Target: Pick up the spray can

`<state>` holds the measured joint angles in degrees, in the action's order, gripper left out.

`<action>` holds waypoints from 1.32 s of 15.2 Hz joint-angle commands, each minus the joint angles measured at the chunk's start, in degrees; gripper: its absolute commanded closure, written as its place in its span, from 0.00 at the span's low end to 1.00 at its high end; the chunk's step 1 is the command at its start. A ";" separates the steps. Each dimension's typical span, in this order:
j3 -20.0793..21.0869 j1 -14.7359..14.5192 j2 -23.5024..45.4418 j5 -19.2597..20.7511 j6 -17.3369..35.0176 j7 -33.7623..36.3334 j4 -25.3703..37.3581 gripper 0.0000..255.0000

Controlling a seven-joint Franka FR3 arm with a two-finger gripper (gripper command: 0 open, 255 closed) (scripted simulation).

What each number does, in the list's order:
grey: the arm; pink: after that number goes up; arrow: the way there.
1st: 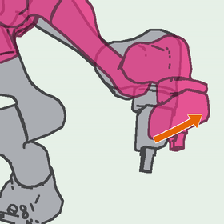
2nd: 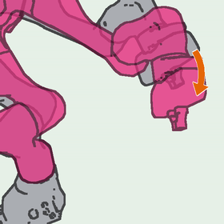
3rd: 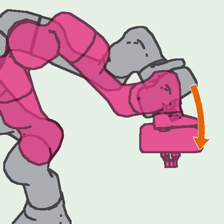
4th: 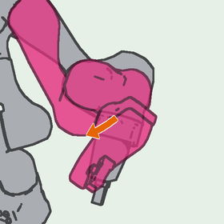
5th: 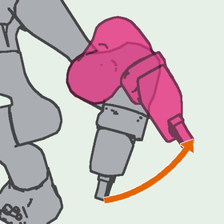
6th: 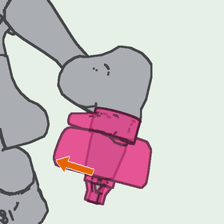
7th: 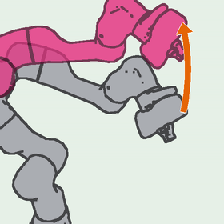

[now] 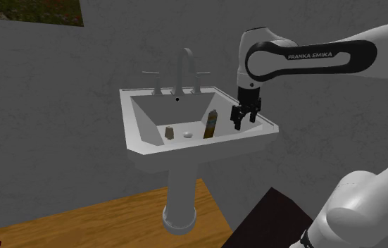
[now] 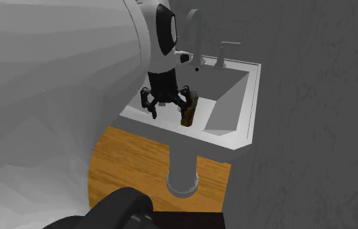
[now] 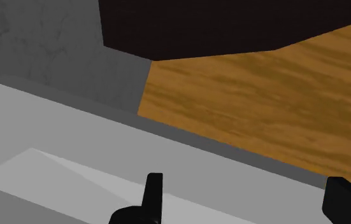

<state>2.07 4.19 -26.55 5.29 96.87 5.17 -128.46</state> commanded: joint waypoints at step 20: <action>-4.82 5.64 43.92 -6.59 1.89 6.61 43.75 0.00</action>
<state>-2.67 9.68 16.61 -1.10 98.46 11.68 -85.24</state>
